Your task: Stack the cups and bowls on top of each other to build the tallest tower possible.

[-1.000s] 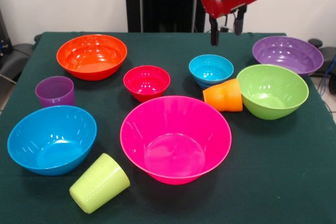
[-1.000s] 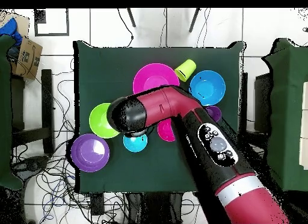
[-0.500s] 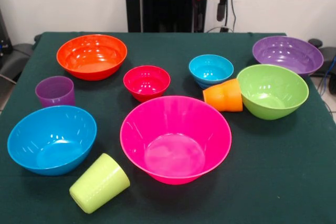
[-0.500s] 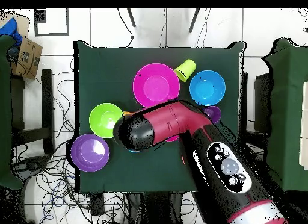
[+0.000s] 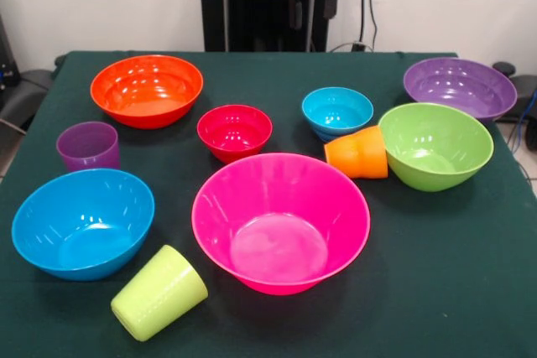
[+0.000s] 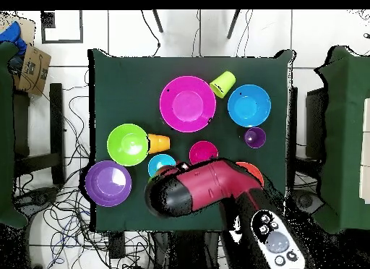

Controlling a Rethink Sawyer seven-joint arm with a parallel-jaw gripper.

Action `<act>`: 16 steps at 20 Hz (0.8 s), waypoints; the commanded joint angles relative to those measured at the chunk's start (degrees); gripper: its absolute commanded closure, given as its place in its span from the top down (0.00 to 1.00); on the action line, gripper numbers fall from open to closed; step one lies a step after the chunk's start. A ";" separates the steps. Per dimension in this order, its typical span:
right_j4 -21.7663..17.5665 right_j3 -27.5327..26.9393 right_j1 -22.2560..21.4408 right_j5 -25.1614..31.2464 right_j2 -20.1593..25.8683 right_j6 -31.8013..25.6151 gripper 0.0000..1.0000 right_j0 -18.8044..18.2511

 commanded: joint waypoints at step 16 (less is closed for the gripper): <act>-10.16 6.14 11.40 -21.05 -28.00 30.40 1.00 19.23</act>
